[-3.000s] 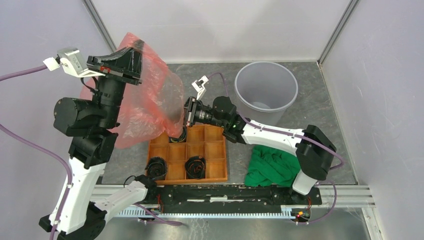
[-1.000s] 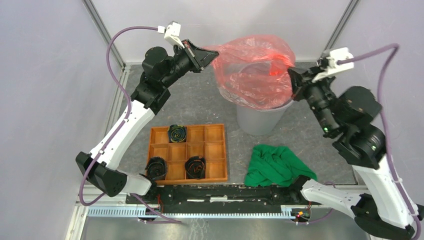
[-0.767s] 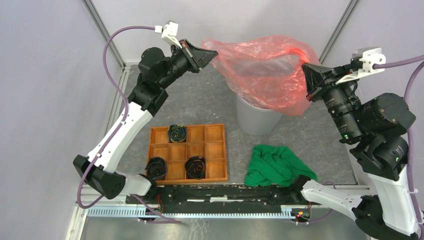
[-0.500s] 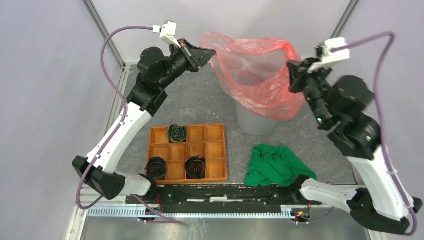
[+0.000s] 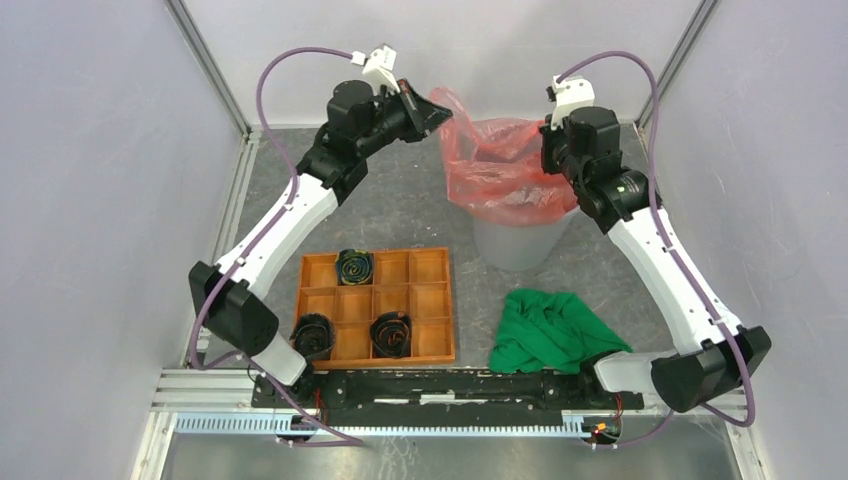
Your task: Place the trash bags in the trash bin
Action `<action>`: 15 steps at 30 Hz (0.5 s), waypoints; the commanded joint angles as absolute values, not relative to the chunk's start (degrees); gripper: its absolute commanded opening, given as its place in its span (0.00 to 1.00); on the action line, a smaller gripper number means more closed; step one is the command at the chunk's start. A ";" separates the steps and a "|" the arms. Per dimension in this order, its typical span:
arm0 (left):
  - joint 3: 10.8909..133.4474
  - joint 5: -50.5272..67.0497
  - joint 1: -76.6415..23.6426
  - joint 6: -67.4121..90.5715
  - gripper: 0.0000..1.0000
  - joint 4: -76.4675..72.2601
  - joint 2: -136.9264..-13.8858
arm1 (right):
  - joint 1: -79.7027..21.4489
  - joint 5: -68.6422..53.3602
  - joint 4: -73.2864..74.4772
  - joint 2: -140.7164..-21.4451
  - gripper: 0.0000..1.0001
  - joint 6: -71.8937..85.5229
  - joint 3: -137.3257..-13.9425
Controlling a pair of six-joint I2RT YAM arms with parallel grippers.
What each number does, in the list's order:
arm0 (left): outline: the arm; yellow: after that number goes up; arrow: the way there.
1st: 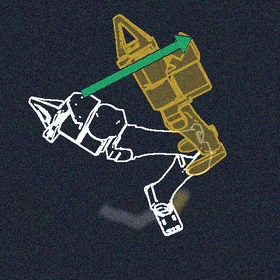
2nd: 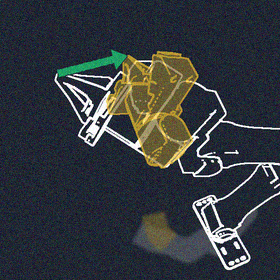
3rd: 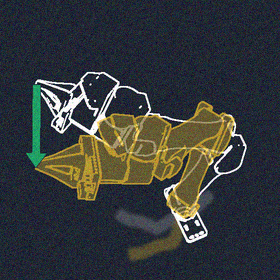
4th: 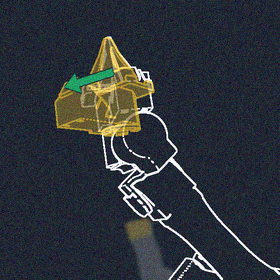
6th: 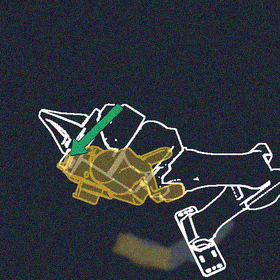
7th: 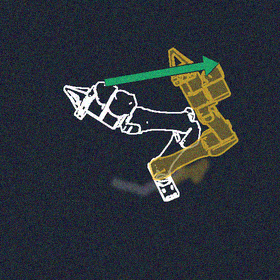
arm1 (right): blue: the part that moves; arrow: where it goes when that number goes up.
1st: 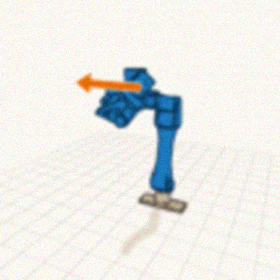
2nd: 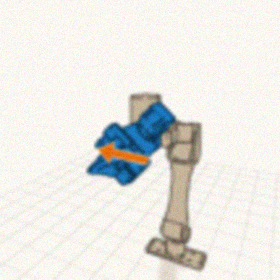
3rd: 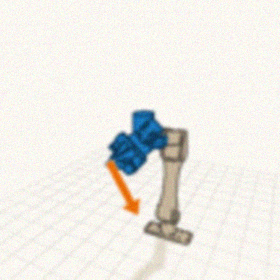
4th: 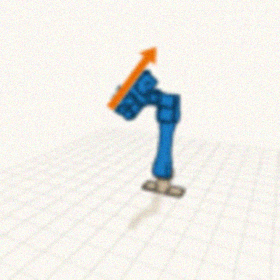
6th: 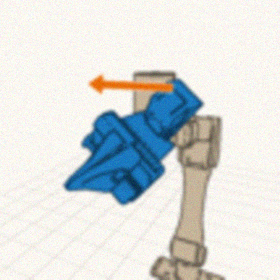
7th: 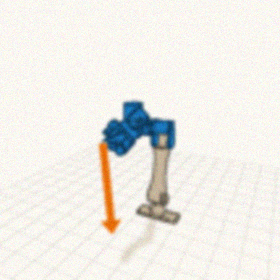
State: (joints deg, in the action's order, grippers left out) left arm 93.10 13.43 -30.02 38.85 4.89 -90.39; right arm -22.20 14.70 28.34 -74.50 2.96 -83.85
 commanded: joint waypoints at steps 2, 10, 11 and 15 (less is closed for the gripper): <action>95.57 21.29 -30.62 39.72 0.02 1.87 -93.99 | -20.65 3.63 22.90 -76.09 0.00 3.42 -77.18; 90.47 19.92 -30.81 37.89 0.02 1.32 -92.99 | -20.83 -9.37 6.85 -79.16 0.01 3.56 -63.44; 89.73 19.41 -30.77 37.57 0.02 1.51 -92.48 | -20.87 -10.64 4.41 -79.87 0.00 4.09 -62.32; 87.34 16.49 -30.76 35.25 0.02 2.85 -89.40 | -21.55 -15.65 -0.78 -83.77 0.01 6.93 -61.74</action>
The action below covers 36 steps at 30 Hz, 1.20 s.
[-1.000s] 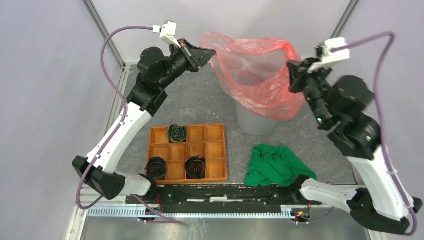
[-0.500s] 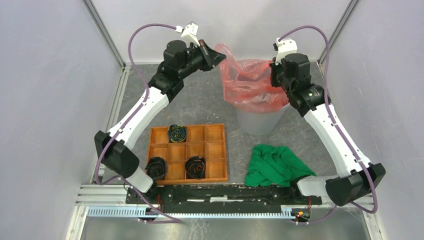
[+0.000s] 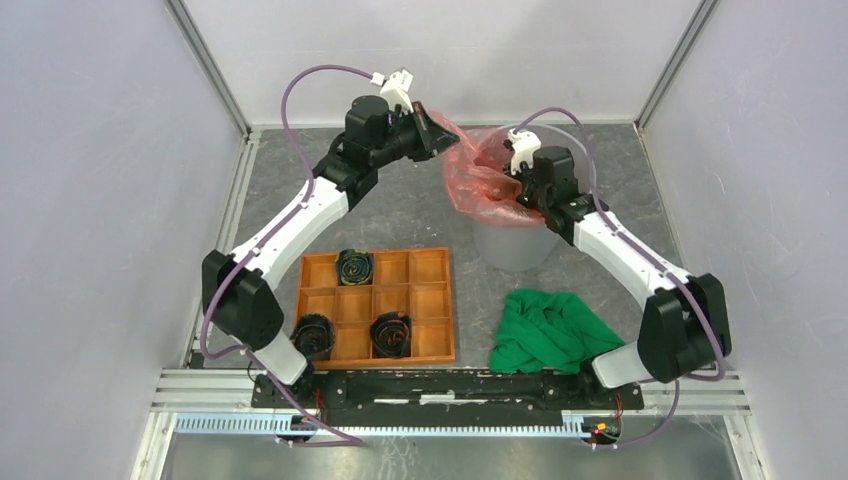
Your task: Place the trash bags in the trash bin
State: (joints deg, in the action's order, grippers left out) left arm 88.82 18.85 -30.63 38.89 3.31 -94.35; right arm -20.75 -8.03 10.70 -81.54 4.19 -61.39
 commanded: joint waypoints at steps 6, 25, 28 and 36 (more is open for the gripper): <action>83.32 10.69 -30.68 30.95 0.02 6.74 -83.28 | -26.36 -20.23 -6.33 -88.08 0.00 12.58 -63.09; 86.49 5.37 -30.67 25.67 0.02 2.62 -80.23 | -22.39 -19.14 5.21 -89.42 0.00 14.11 -80.88; 90.04 6.01 -30.67 24.42 0.02 -1.11 -84.22 | -20.68 -18.69 5.45 -91.94 0.00 7.48 -86.16; 86.66 -3.49 -28.85 18.34 0.02 -0.83 -84.23 | -20.41 -23.05 11.00 -99.88 0.09 7.72 -97.57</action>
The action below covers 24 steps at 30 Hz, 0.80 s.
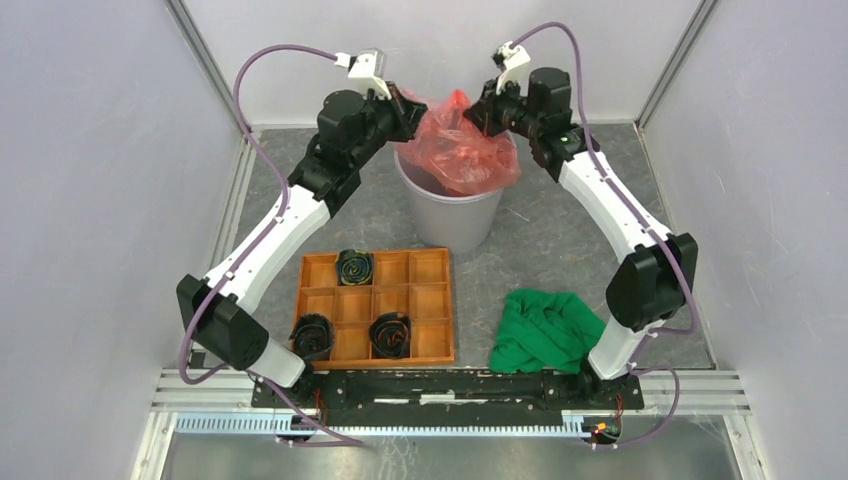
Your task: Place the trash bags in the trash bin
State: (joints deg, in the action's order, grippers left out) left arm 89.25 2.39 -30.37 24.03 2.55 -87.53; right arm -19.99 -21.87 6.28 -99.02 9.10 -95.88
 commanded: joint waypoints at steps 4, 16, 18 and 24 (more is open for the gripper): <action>78.78 -4.61 -27.11 18.70 0.02 -2.10 -80.22 | -20.34 -18.94 11.96 -96.60 0.17 6.60 -98.55; 76.08 -2.65 -25.70 22.15 0.02 -2.73 -77.38 | -20.16 -1.20 31.86 -80.07 0.92 -1.88 -96.73; 76.23 -2.15 -25.67 22.68 0.02 -2.56 -77.27 | -20.46 -6.57 30.19 -75.04 0.90 -1.00 -89.76; 77.40 -0.27 -25.67 25.25 0.02 -2.83 -77.75 | -28.87 -15.16 22.94 -68.12 0.67 1.89 -77.00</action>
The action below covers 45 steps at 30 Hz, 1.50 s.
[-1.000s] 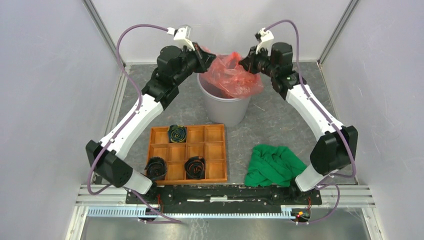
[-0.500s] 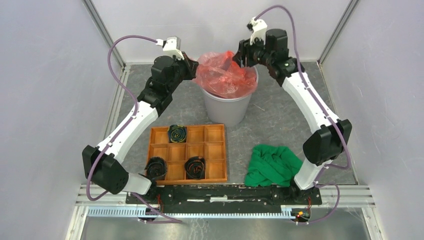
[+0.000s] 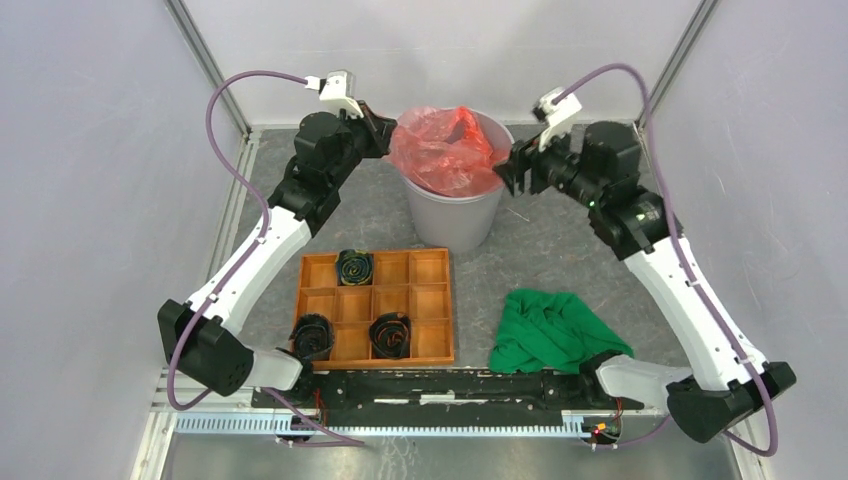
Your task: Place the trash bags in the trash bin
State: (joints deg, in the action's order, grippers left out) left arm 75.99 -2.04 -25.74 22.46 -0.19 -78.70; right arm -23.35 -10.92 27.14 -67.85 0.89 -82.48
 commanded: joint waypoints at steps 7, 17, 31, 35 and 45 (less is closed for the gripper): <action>78.30 4.95 -25.69 28.97 0.02 -4.13 -77.68 | -33.93 -10.82 14.12 -78.59 0.55 4.28 -77.35; 73.41 8.96 -25.69 30.95 0.02 -3.62 -75.31 | -34.06 -4.36 10.92 -96.79 0.41 8.96 -85.59; 65.01 12.89 -25.67 33.65 0.02 -1.99 -71.07 | -34.88 -4.41 16.00 -89.60 0.75 8.26 -83.14; 65.30 11.19 -25.67 33.57 0.02 -0.89 -68.46 | -34.35 -0.36 19.05 -82.86 0.82 4.14 -82.31; 64.78 5.57 -25.60 33.75 0.02 -0.32 -64.15 | -32.65 1.21 15.71 -73.34 0.98 9.97 -78.31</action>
